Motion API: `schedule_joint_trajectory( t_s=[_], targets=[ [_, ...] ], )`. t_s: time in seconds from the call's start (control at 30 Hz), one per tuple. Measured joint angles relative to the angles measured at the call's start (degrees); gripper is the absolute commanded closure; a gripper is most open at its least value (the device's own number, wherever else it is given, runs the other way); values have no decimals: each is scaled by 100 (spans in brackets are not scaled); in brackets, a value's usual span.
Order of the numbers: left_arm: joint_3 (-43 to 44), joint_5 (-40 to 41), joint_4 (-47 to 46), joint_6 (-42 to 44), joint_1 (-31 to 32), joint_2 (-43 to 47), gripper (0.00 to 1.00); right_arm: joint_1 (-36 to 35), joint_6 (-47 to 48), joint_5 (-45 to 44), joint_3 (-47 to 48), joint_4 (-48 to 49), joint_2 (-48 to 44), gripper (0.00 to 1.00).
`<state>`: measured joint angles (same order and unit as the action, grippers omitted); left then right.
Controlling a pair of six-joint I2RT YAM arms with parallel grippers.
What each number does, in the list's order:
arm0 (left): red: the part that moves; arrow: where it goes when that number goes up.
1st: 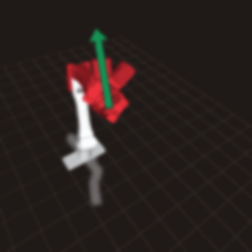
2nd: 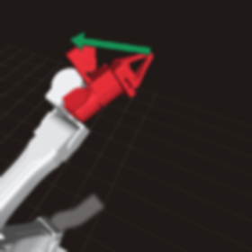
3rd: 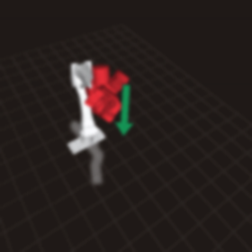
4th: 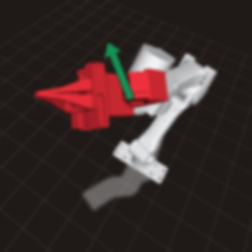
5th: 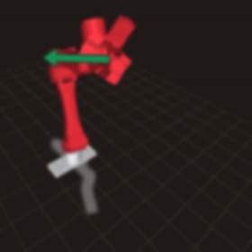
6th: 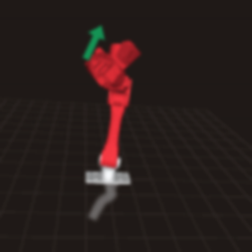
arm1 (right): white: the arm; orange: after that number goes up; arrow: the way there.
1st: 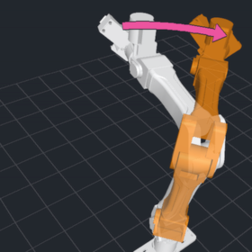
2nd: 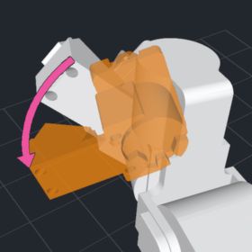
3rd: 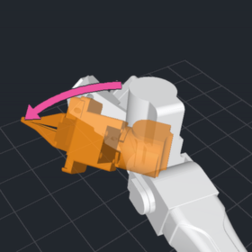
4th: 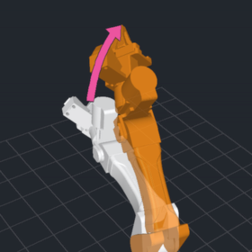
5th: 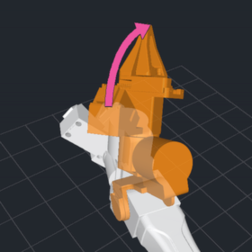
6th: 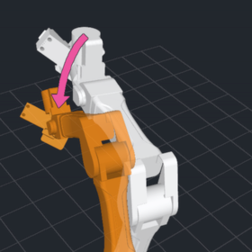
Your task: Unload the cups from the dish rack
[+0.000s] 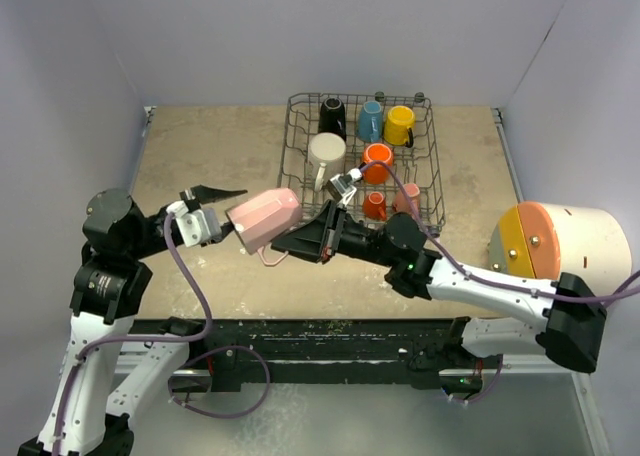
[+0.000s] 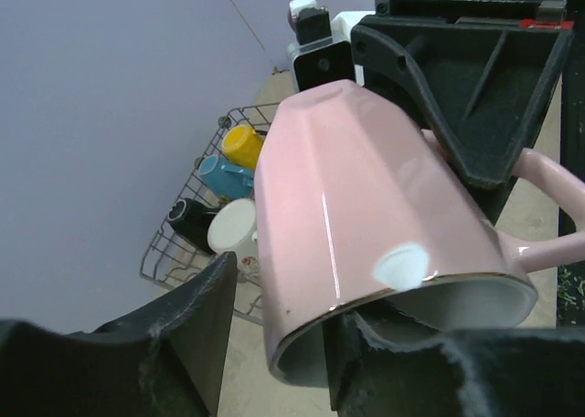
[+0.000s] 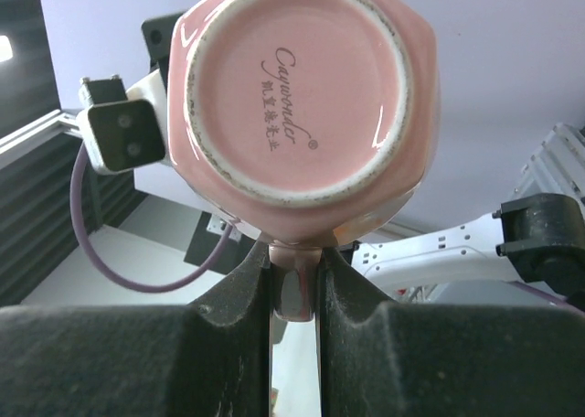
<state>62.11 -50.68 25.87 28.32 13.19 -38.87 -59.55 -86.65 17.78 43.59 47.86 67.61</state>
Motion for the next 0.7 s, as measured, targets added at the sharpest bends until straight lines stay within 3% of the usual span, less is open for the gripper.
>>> schedule_joint_trajectory(
  t_s=[0.07, 0.13, 0.27, 0.37, 0.53, 0.7],
  targets=[
    [42, -87, 61, -83, 0, -52, 86, -87, -83, -173, 0, 190, 164, 98],
    [74, -42, 70, -87, -13, -149, 100, -138, -243, -269, 0, 404, 341, 84],
    [144, 70, 55, -173, -44, -256, 100, -142, -444, -385, 2, 516, 492, 35],
    [144, 229, 374, -367, -9, -376, 100, -142, -271, -503, 24, 153, 352, 4],
    [455, 1353, 1049, -433, 11, -1141, 100, 398, 492, -885, 490, -2249, -498, 0],
    [1427, 3180, 1591, -435, 11, -2855, 100, 1257, 1552, -1615, 1561, -4634, -1014, 0]
  ],
)
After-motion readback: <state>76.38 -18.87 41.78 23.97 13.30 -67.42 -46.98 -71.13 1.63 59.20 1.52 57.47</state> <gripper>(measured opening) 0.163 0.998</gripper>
